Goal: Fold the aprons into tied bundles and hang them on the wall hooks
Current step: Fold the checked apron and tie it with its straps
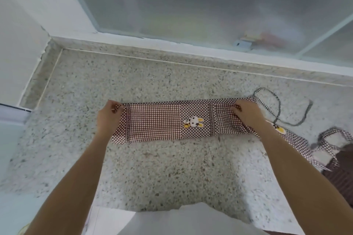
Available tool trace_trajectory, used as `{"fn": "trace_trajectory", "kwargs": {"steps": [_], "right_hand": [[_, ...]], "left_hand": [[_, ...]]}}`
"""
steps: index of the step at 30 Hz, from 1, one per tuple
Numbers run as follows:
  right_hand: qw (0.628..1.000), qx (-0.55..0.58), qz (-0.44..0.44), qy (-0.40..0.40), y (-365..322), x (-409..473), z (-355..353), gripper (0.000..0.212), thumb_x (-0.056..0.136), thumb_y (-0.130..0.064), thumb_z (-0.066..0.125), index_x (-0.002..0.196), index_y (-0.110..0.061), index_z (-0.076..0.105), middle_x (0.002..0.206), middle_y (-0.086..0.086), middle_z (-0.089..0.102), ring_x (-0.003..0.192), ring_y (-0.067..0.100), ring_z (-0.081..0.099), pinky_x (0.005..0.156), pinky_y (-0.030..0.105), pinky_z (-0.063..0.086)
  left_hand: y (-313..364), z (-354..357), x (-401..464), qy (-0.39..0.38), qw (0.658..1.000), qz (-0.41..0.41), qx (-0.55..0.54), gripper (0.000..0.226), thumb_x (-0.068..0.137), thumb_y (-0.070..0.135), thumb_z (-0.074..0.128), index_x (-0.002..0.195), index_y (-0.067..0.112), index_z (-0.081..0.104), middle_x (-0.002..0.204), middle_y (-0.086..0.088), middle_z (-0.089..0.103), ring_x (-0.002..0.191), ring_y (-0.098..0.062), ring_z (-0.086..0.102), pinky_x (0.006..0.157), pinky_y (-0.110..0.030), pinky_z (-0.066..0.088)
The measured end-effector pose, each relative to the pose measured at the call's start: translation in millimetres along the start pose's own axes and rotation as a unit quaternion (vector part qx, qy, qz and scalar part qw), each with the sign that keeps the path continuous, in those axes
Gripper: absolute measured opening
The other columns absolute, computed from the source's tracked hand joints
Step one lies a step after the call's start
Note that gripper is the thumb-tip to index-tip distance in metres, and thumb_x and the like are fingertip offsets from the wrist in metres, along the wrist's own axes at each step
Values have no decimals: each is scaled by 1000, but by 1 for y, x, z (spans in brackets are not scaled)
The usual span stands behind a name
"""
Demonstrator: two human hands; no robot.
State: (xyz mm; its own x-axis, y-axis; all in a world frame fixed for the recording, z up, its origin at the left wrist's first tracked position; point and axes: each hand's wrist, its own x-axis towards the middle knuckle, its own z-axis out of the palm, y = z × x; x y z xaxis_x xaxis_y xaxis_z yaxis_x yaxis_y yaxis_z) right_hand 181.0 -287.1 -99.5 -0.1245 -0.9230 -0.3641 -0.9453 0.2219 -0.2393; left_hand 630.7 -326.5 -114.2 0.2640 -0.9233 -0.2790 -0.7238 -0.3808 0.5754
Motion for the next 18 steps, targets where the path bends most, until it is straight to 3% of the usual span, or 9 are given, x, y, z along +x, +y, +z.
{"fn": "trace_trajectory", "kwargs": {"steps": [4,10,18], "right_hand": [[994,-109,20,9,-9,19,-3,30,97,-37,45,112,-16,61,104,10,68,95,31,62,86,40,45],[970,-242,39,11,-24,29,2,28,97,-36,43,103,-15,60,95,5,68,90,25,63,92,35,36],[971,-229,55,30,-19,30,12,24,93,-30,49,102,-15,66,96,4,67,93,22,62,103,37,29]], "left_hand": [[-5,3,5,31,999,-9,0,21,90,21,58,104,7,63,100,-13,68,96,-30,62,82,-37,46],[-15,6,13,29,999,22,37,15,84,15,64,98,9,65,93,-11,68,86,-28,62,77,-35,46],[-13,9,16,37,995,27,87,18,85,23,65,100,14,61,98,-7,66,87,-25,62,76,-35,44]]}}
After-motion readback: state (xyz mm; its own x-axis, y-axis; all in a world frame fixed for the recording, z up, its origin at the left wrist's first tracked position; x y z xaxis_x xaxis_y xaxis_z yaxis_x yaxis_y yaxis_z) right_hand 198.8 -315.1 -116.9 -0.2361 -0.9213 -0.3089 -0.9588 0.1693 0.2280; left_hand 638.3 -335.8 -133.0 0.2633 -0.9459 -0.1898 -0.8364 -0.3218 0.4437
